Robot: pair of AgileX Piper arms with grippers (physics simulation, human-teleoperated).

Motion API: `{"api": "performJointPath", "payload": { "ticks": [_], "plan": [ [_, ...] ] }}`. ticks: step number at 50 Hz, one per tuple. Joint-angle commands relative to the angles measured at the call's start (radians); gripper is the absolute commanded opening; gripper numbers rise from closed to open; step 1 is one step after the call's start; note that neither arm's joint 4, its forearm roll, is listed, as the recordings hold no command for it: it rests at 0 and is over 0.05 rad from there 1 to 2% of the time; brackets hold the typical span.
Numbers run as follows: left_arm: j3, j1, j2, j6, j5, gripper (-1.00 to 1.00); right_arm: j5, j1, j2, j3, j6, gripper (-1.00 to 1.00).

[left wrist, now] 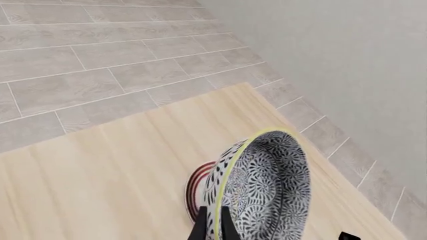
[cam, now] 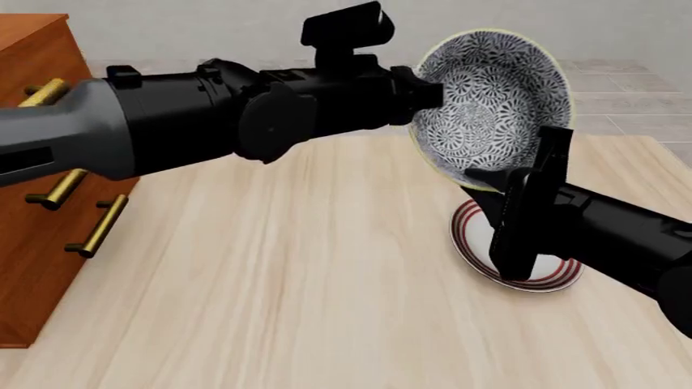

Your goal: Put the bowl on top of the cabinet.

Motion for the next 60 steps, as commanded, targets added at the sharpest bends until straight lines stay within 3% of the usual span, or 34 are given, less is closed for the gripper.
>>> {"api": "performJointPath", "payload": {
  "ticks": [1,18,19,37,60],
  "plan": [
    [-0.003,0.004,0.0,0.002,0.005,-1.0,-0.007,-0.006,-0.004,-0.005,0.001,-1.0],
    [0.008,0.025,0.0,0.012,-0.005,-1.0,-0.007,-0.006,-0.004,-0.005,0.001,-1.0],
    [0.008,0.026,0.001,0.01,-0.005,-1.0,-0.007,-0.006,-0.004,-0.005,0.001,1.0],
    [0.019,0.063,0.014,0.011,-0.015,-1.0,-0.007,-0.006,-0.004,-0.005,0.001,1.0],
    [0.042,0.183,0.03,0.036,-0.077,-1.0,-0.007,-0.006,-0.004,-0.005,0.001,1.0]
  ]
}}
